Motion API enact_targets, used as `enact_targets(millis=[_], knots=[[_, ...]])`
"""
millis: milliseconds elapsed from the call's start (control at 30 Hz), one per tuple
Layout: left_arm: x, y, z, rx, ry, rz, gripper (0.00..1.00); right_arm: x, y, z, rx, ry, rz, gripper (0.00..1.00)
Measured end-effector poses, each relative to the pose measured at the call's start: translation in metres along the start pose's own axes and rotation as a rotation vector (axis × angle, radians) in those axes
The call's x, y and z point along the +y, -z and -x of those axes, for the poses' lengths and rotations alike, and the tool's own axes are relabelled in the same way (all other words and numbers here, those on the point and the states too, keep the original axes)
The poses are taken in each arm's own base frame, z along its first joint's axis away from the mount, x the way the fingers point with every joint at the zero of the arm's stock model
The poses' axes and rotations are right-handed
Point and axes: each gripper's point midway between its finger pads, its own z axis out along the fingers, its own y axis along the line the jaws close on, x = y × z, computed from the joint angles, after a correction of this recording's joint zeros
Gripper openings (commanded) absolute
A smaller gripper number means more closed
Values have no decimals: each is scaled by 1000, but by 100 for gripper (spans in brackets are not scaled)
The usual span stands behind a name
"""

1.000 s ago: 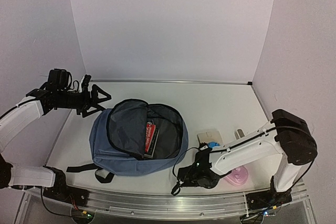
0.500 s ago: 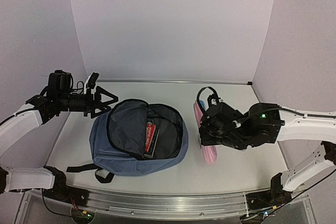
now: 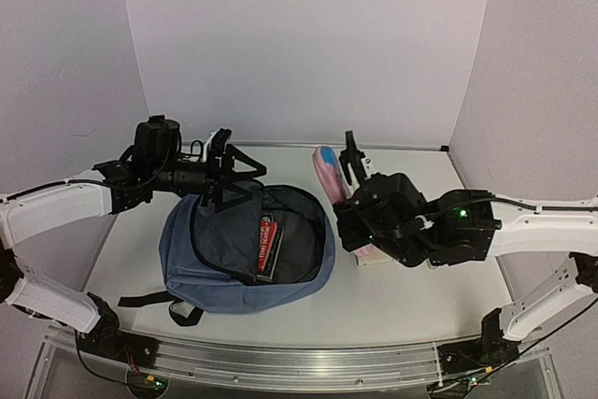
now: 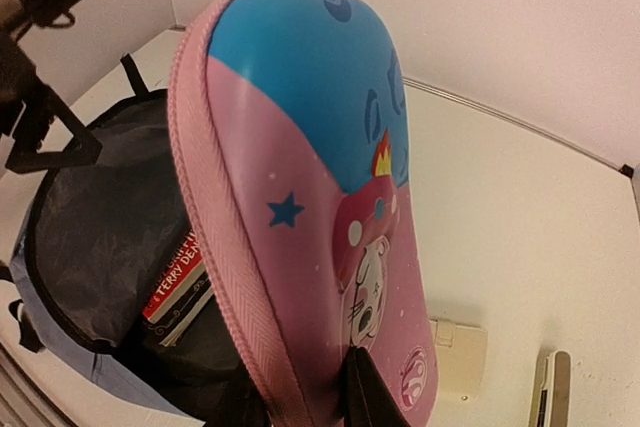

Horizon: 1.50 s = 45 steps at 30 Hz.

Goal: Pack the student bag
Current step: Pick up the stationery from the center of the board.

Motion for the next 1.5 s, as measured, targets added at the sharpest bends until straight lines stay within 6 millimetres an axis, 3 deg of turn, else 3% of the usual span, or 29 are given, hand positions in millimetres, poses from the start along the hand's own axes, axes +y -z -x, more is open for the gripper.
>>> enact_targets(millis=[200,533,633,700,900,1167,1233,1300,1433,1500], knots=[[-11,-16,9,-19,25,-42,100,29,-20,-25,27,201,-48,0],[27,-47,11,28,125,28,99,60,-30,-29,13,340,-84,0],[31,-56,7,60,136,42,94,63,-35,-32,14,372,-98,0],[31,-60,3,79,137,47,85,64,-37,-32,14,388,-107,0],[24,-63,-5,125,137,29,42,64,-41,-36,19,446,-130,0],[24,-64,-10,145,190,35,3,62,-46,-44,36,544,-168,5],[24,-64,-10,142,194,30,0,61,-46,-44,34,545,-173,17],[25,-65,-10,138,197,24,0,61,-46,-44,34,547,-176,39],[28,-63,-9,113,187,22,0,61,-45,-42,25,506,-176,72],[30,-57,-8,81,168,37,0,61,-43,-37,9,456,-174,84]])
